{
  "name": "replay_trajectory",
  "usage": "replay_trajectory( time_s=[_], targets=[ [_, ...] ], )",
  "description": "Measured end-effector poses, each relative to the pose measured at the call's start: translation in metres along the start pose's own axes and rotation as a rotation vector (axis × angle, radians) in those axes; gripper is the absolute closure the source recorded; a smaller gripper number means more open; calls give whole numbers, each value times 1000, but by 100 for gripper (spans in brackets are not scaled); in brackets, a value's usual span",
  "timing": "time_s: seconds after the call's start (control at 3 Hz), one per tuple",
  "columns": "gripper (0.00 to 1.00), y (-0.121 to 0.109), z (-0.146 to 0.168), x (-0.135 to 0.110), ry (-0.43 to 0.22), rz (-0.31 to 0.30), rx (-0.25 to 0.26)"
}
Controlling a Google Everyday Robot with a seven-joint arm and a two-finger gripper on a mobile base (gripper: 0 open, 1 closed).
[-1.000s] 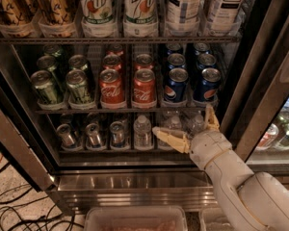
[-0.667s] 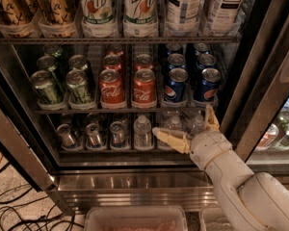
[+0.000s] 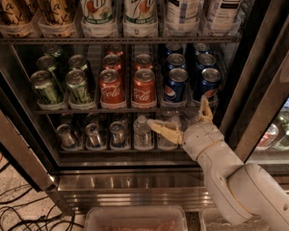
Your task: Pick pepsi can from middle shelf of fridge
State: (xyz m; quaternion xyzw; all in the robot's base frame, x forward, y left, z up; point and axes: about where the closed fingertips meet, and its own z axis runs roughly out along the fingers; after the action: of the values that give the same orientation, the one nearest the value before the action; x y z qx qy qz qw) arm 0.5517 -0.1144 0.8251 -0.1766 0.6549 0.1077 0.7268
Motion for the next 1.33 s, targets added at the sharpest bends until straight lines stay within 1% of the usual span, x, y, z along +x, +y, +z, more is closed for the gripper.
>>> replay_trajectory(
  time_s=[0.33,0.67,1.0,1.33],
  targets=[
    [0,0,0,0,0,0,0],
    [19,0,0,0,0,0,0],
    [31,0,0,0,0,0,0],
    [15,0,0,0,0,0,0]
  ],
)
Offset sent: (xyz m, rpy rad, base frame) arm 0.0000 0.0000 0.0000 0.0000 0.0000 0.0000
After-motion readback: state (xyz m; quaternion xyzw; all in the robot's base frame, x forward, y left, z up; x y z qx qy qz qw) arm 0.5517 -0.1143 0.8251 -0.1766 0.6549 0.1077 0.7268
